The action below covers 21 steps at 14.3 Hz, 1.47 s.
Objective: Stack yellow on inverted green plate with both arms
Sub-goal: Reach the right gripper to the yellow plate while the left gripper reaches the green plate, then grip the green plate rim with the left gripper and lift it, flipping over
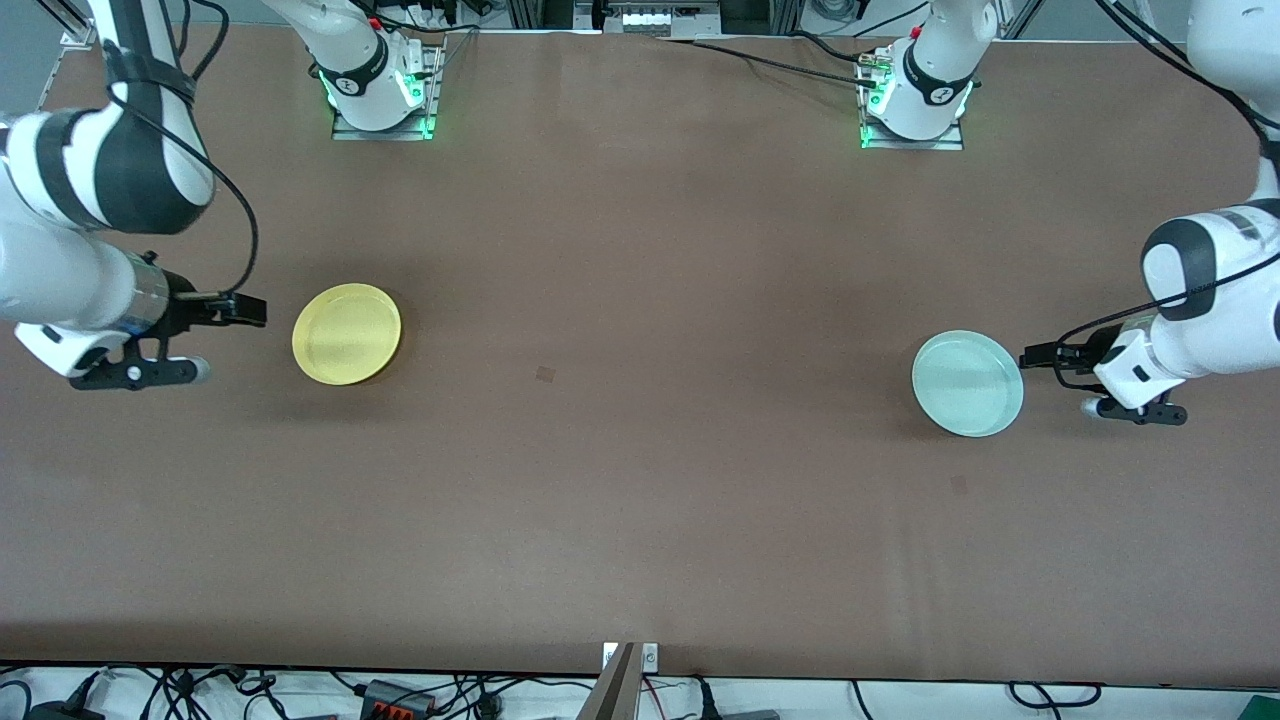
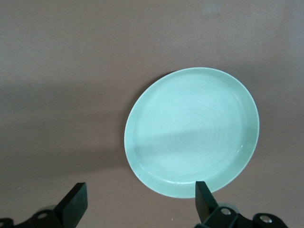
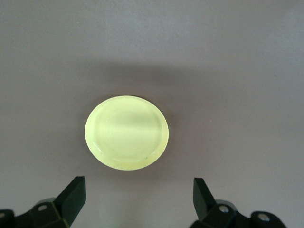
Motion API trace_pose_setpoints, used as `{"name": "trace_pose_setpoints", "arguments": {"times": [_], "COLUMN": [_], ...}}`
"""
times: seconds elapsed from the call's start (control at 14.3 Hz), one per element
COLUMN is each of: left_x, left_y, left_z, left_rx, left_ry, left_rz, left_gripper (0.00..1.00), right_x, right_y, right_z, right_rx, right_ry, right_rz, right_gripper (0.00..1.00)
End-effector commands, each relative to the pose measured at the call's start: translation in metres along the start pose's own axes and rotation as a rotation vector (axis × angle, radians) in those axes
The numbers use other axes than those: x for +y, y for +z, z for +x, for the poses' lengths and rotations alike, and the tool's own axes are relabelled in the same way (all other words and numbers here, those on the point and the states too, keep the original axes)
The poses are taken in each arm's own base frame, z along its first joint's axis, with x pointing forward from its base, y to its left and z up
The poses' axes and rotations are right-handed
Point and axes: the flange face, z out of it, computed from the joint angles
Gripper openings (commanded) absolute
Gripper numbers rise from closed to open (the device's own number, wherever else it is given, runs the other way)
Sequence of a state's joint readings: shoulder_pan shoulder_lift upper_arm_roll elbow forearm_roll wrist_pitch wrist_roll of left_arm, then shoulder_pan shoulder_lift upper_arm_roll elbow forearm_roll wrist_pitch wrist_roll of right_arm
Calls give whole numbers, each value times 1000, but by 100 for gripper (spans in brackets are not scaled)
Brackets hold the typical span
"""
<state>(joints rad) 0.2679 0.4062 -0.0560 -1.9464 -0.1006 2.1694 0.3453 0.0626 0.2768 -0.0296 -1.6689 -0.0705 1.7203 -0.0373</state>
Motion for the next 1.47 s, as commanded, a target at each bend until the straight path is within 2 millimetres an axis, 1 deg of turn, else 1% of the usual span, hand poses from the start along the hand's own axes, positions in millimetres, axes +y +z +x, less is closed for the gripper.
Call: {"name": "trace_pose_setpoints", "arguments": {"times": [0.0,0.07,0.14,0.21,0.28,0.42,0.49,0.56,0.63,0.7,0.84,0.98,1.05,1.12,1.19,1.26,1.4], "left_x": [-21,-24,-24,-31,-35,-36,-36,-36,-37,-37,-39,-38,-38,-39,-39,-37,-38], "left_y": [27,40,48,52,57,64,65,64,70,71,74,75,76,74,73,74,73], "left_z": [-1,1,1,-1,-2,-1,-1,-1,-1,-1,-1,0,0,1,2,2,2], "left_rx": [52,67,73,79,76,68,67,68,60,59,56,55,55,59,59,57,60], "left_ry": [48,80,98,93,90,90,89,91,88,88,88,89,89,91,91,90,89], "left_rz": [-53,-82,-109,-130,-137,-141,-142,-141,-145,-147,-149,-150,-150,-148,-149,-150,-149], "left_gripper": [100,100,99,96,88,70,63,58,51,47,44,41,35,27,15,8,1], "right_x": [33,45,47,47,44,45,50,55,61,66,63,61,60,60,58,57,64], "right_y": [23,38,47,49,59,93,109,131,148,165,191,210,219,227,233,239,248], "right_z": [10,14,16,18,20,26,29,33,35,35,31,30,31,31,31,31,31], "right_rx": [-24,-47,-60,-65,-87,-143,-165,-197,-214,-228,-255,-273,-285,-297,-309,-318,-330], "right_ry": [56,72,67,58,50,60,64,73,82,89,93,93,93,95,94,94,110], "right_rz": [79,92,95,91,83,95,98,102,107,112,122,126,128,134,136,138,153], "right_gripper": [100,100,100,100,100,100,100,100,100,100,100,100,100,99,92,90,87]}}
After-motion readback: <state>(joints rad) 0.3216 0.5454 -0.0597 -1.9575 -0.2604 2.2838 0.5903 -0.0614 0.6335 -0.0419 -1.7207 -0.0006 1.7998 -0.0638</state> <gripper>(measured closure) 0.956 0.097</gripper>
